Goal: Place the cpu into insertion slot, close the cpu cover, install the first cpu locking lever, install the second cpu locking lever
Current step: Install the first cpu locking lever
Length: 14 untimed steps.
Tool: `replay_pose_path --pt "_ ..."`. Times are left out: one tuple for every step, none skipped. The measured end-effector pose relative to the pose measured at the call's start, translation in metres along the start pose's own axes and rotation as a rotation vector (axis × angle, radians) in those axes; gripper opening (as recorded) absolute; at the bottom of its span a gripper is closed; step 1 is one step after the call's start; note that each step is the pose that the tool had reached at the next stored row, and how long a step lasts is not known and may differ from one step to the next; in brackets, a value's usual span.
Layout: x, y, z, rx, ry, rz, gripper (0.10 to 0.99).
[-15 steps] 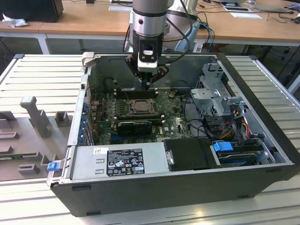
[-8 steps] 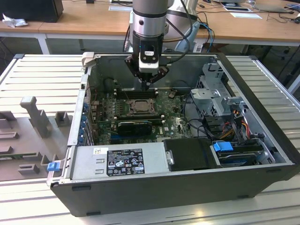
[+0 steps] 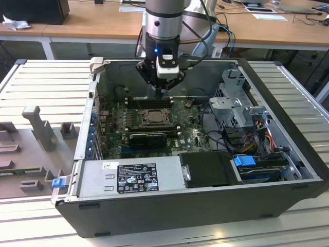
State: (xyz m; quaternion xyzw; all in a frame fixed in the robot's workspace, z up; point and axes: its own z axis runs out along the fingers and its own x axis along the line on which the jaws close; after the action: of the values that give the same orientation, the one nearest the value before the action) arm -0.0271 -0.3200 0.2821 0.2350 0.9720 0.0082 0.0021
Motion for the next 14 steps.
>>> replay_pose_path --pt "0.0000 0.0000 0.0000 0.000 0.0006 -0.038 0.106" --pt "0.0003 -0.0001 0.0000 0.000 0.0009 -0.055 0.106" --pt "0.0006 -0.0003 0.0000 0.000 0.0010 -0.059 0.106" --pt "0.0008 -0.0004 0.0000 0.000 0.0010 -0.060 0.106" --pt "0.0009 -0.0005 0.0000 0.000 0.0011 -0.060 0.106" --pt "0.0010 -0.0006 0.0000 0.000 0.0011 -0.060 0.106" --pt "0.0012 -0.0006 0.0000 -0.001 0.0015 -0.060 0.106" --pt "0.0013 -0.0007 0.0000 -0.002 0.0017 -0.060 0.106" --pt "0.0014 -0.0007 0.0000 -0.002 0.0022 -0.060 0.106" --pt "0.0015 -0.0008 0.0000 -0.004 0.0027 -0.061 0.106" --pt "0.0016 -0.0008 0.0000 -0.005 0.0032 -0.061 0.106" --pt "0.0017 -0.0009 0.0001 -0.005 0.0035 -0.061 0.106" --pt "0.0017 -0.0009 0.0000 -0.006 0.0040 -0.061 0.106" --pt "0.0018 -0.0009 0.0000 -0.007 0.0044 -0.061 0.106"
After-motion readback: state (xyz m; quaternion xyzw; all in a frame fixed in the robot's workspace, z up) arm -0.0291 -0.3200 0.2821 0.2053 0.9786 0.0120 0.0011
